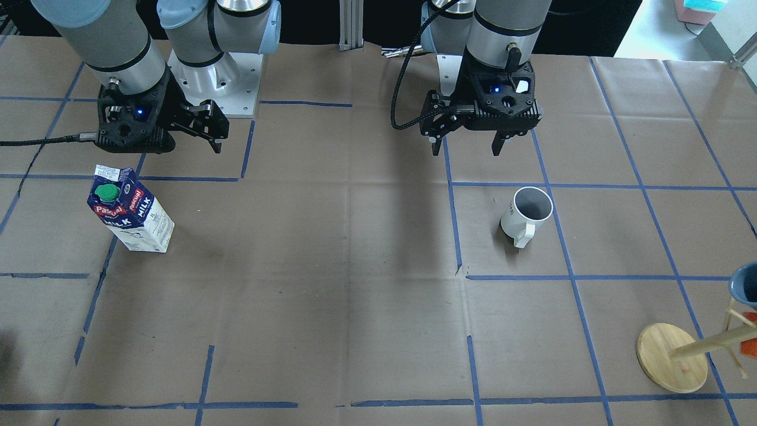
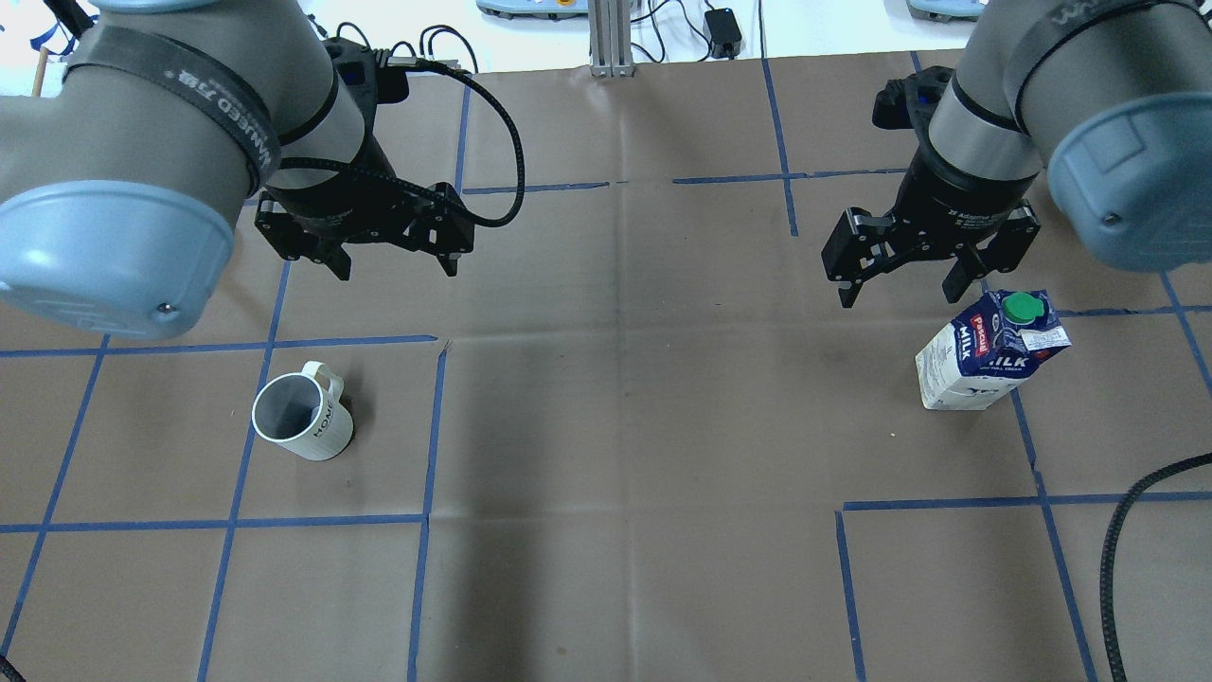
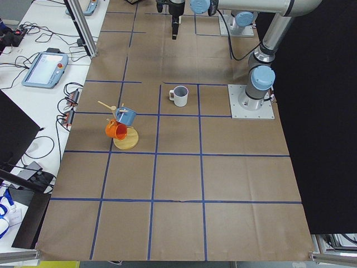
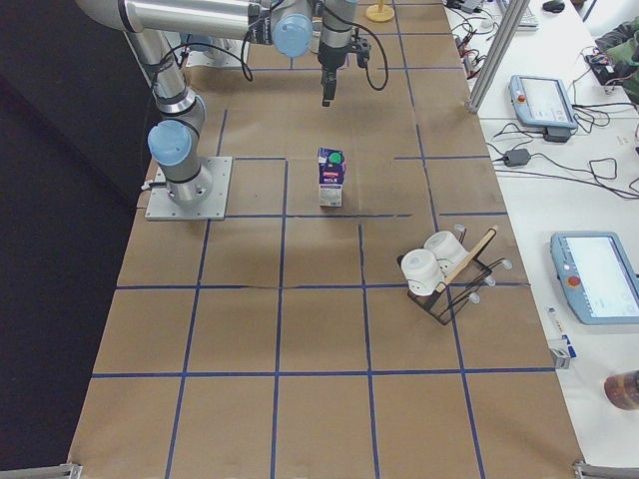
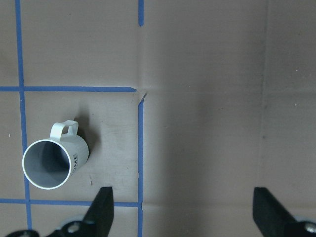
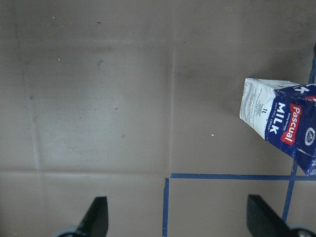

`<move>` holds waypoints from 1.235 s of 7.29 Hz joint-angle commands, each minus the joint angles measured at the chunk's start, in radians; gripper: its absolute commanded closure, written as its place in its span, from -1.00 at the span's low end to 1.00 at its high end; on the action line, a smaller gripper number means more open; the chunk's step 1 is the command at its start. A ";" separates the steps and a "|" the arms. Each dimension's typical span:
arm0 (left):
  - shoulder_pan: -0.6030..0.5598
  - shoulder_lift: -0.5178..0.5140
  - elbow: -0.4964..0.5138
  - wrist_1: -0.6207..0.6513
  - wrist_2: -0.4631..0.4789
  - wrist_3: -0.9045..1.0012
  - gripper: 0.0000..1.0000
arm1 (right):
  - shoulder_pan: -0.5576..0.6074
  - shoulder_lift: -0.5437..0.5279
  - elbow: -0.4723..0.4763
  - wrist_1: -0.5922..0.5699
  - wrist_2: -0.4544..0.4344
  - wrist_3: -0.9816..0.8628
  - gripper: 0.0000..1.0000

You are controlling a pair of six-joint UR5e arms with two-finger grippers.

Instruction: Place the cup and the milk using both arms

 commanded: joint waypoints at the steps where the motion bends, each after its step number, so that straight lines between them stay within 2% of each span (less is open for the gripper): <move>1: 0.029 0.069 -0.111 -0.005 0.136 0.051 -1.00 | 0.000 0.000 0.000 0.000 0.000 -0.001 -1.00; 5: 0.293 0.174 -0.329 0.102 0.127 0.406 -1.00 | 0.000 0.000 0.002 0.002 0.000 -0.002 -1.00; 6: 0.357 0.168 -0.360 0.119 0.058 0.471 -1.00 | 0.000 0.000 0.002 0.002 0.000 -0.002 -1.00; 7: 0.423 0.154 -0.400 0.166 0.036 0.517 -1.00 | 0.000 0.000 0.003 0.002 0.000 -0.002 -1.00; 9: 0.479 0.129 -0.485 0.275 0.035 0.518 -1.00 | 0.000 0.000 0.003 0.002 0.000 0.000 -1.00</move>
